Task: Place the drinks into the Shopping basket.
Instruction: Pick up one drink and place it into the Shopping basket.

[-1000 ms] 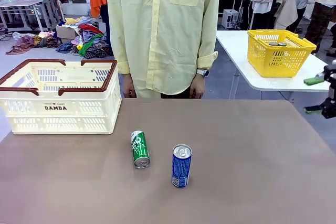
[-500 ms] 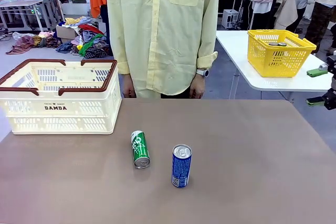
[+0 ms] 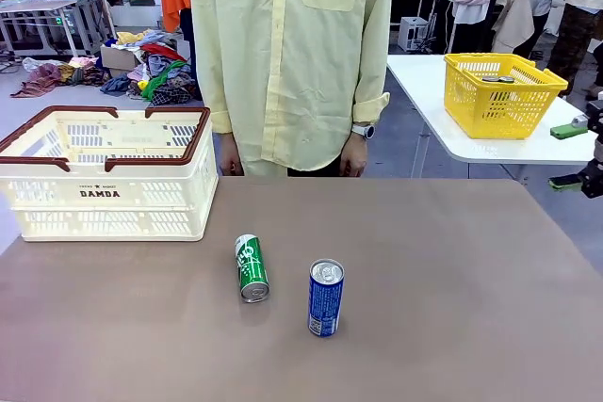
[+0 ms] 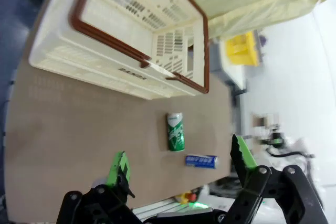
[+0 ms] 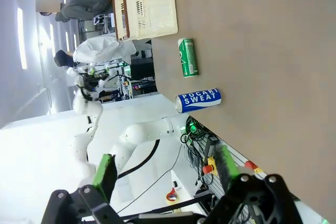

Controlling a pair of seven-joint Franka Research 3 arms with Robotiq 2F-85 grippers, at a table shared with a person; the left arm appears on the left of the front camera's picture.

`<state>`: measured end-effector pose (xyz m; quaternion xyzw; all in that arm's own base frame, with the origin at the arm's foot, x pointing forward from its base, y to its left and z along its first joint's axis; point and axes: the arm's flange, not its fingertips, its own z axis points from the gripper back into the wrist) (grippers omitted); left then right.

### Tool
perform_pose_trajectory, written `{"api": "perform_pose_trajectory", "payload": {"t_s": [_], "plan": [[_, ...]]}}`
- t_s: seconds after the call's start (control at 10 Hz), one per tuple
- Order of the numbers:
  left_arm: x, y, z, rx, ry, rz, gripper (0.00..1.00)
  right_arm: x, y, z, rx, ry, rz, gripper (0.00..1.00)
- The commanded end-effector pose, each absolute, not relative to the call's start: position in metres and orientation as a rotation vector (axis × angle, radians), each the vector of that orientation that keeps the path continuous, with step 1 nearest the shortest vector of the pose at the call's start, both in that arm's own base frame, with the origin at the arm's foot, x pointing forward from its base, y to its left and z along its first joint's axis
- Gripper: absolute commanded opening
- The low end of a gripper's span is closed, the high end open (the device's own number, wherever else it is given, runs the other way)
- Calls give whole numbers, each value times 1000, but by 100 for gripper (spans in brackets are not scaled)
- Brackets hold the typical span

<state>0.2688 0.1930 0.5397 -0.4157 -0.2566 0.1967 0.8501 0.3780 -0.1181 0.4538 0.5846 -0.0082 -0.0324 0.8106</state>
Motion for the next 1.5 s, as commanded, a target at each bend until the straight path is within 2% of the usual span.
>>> {"api": "perform_pose_trajectory", "payload": {"t_s": [0.0, 0.3, 0.4, 0.6, 0.7, 0.8, 1.3, 1.4], "plan": [[286, 70, 598, -616, -432, 209, 100, 377, -121, 455, 1240, -9, -59, 100], [303, -105, 607, -347, -431, -68, 100, 377, -121, 455, 1240, -9, -59, 100], [316, -149, 599, -299, -464, -134, 100, 377, -121, 455, 1240, -9, -59, 100], [307, -204, 572, -256, -447, -196, 100, 377, -121, 455, 1240, -9, -59, 100], [303, -216, 557, -218, -571, -130, 100, 377, -121, 455, 1240, -9, -59, 100], [295, -214, 578, -285, -444, -230, 100, 377, -121, 455, 1240, -9, -59, 100], [298, -216, 573, -291, -454, -247, 100, 377, -121, 455, 1240, -9, -59, 100], [292, -229, 562, -167, -422, -191, 100, 377, -121, 455, 1240, -9, -59, 100]]}}
